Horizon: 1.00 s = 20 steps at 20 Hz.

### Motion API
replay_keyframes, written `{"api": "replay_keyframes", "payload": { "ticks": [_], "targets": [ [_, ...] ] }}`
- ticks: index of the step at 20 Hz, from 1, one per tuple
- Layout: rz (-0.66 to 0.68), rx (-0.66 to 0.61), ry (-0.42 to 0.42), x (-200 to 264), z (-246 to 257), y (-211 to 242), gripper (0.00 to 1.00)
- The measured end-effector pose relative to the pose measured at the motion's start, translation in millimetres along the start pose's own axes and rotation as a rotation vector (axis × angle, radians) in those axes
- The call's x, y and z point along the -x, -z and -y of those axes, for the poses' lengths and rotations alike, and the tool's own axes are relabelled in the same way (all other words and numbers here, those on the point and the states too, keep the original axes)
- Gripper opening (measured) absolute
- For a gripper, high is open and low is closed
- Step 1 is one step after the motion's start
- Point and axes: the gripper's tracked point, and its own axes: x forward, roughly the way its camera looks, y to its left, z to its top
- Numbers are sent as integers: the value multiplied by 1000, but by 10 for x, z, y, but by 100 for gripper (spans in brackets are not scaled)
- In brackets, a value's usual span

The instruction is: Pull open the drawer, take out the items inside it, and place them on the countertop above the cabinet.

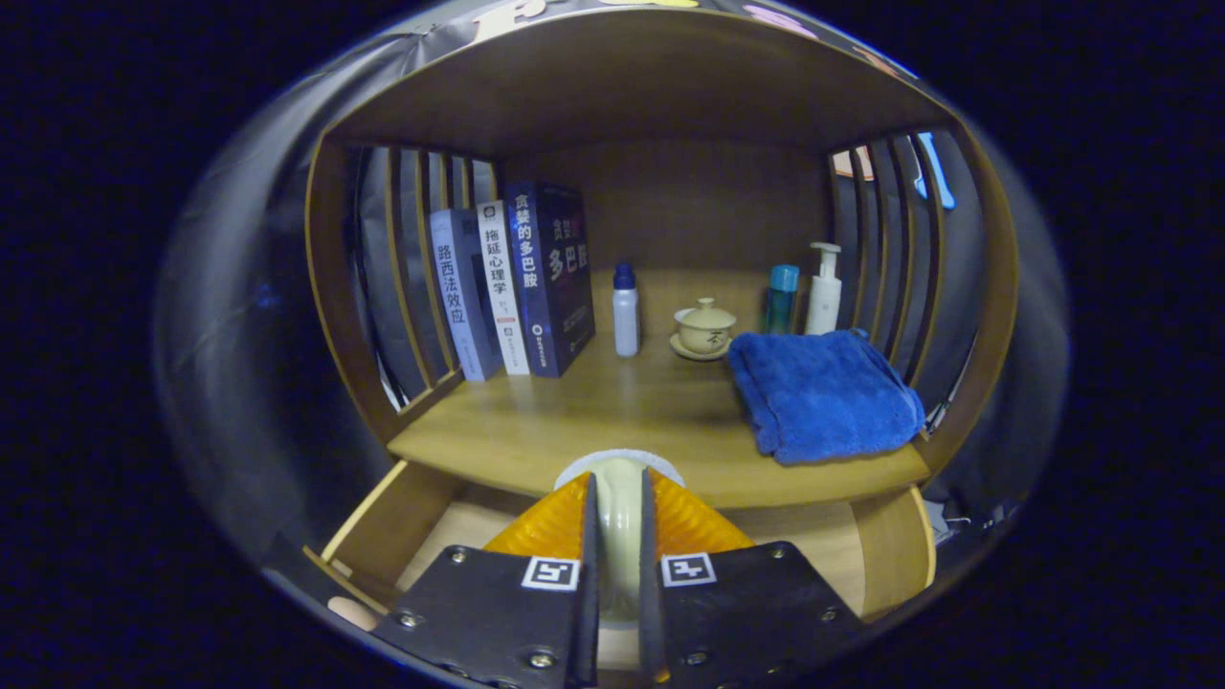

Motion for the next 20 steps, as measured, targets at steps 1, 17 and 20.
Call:
{"api": "replay_keyframes", "payload": {
  "ticks": [1,17,20],
  "targets": [
    [11,-3,3,-61,-6,-62,17],
    [78,-24,88,-1109,40,-201,17],
    [169,-19,75,-1252,39,-324,17]
  ]
}}
